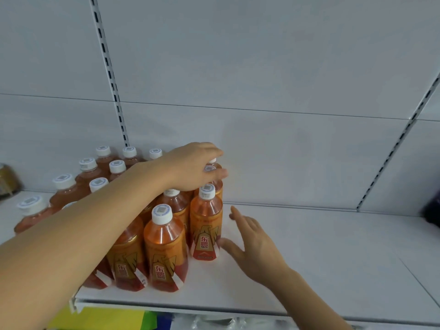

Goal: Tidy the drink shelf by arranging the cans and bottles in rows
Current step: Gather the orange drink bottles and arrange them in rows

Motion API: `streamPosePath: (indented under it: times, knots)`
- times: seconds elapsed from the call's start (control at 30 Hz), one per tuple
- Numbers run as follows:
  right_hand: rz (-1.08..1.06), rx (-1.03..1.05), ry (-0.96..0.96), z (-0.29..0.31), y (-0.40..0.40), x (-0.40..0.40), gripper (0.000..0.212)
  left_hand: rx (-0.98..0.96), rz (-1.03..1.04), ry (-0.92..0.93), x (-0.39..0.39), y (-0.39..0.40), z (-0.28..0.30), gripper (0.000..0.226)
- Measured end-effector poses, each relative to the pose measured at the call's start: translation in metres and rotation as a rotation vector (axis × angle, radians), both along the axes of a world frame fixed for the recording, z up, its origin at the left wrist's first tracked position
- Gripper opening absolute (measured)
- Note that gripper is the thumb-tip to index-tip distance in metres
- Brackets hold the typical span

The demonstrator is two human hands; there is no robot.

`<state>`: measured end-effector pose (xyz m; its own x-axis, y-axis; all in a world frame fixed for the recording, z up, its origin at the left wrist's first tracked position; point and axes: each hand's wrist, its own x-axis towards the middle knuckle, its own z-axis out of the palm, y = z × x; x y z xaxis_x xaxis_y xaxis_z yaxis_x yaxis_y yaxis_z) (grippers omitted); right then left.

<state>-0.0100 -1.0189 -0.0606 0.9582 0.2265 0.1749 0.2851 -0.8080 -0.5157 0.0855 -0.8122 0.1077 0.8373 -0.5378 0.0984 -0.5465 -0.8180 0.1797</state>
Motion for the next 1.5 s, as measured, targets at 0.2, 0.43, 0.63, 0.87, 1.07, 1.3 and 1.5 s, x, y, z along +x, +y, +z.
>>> streamPosePath:
  times: [0.2, 0.43, 0.63, 0.87, 1.07, 1.3, 1.5]
  knots:
    - [0.188, -0.001, 0.244, -0.003, -0.018, 0.039, 0.097, 0.248, 0.003, 0.127, -0.020, -0.009, -0.006, 0.074]
    - [0.227, 0.068, 0.225, -0.012, -0.021, 0.052, 0.107, 0.299, 0.018, 0.163, -0.018, -0.010, -0.007, 0.071]
    - [0.261, 0.032, 0.238, 0.011, -0.028, 0.072, 0.120, 0.285, 0.064, 0.130, -0.015, -0.005, -0.011, 0.072]
    - [0.373, 0.070, 0.221, 0.014, -0.019, 0.097, 0.134, 0.313, 0.079, 0.147, -0.015, -0.005, -0.010, 0.071]
    - [0.386, 0.057, 0.224, 0.006, -0.019, 0.102, 0.137, 0.312, 0.085, 0.158, -0.016, -0.005, -0.012, 0.070]
    - [0.391, 0.003, 0.189, 0.008, -0.021, 0.102, 0.137, 0.311, 0.104, 0.148, -0.017, -0.007, -0.011, 0.070]
    - [0.387, -0.055, 0.154, 0.007, -0.028, 0.075, 0.118, 0.246, 0.102, 0.111, -0.022, -0.003, -0.013, 0.068]
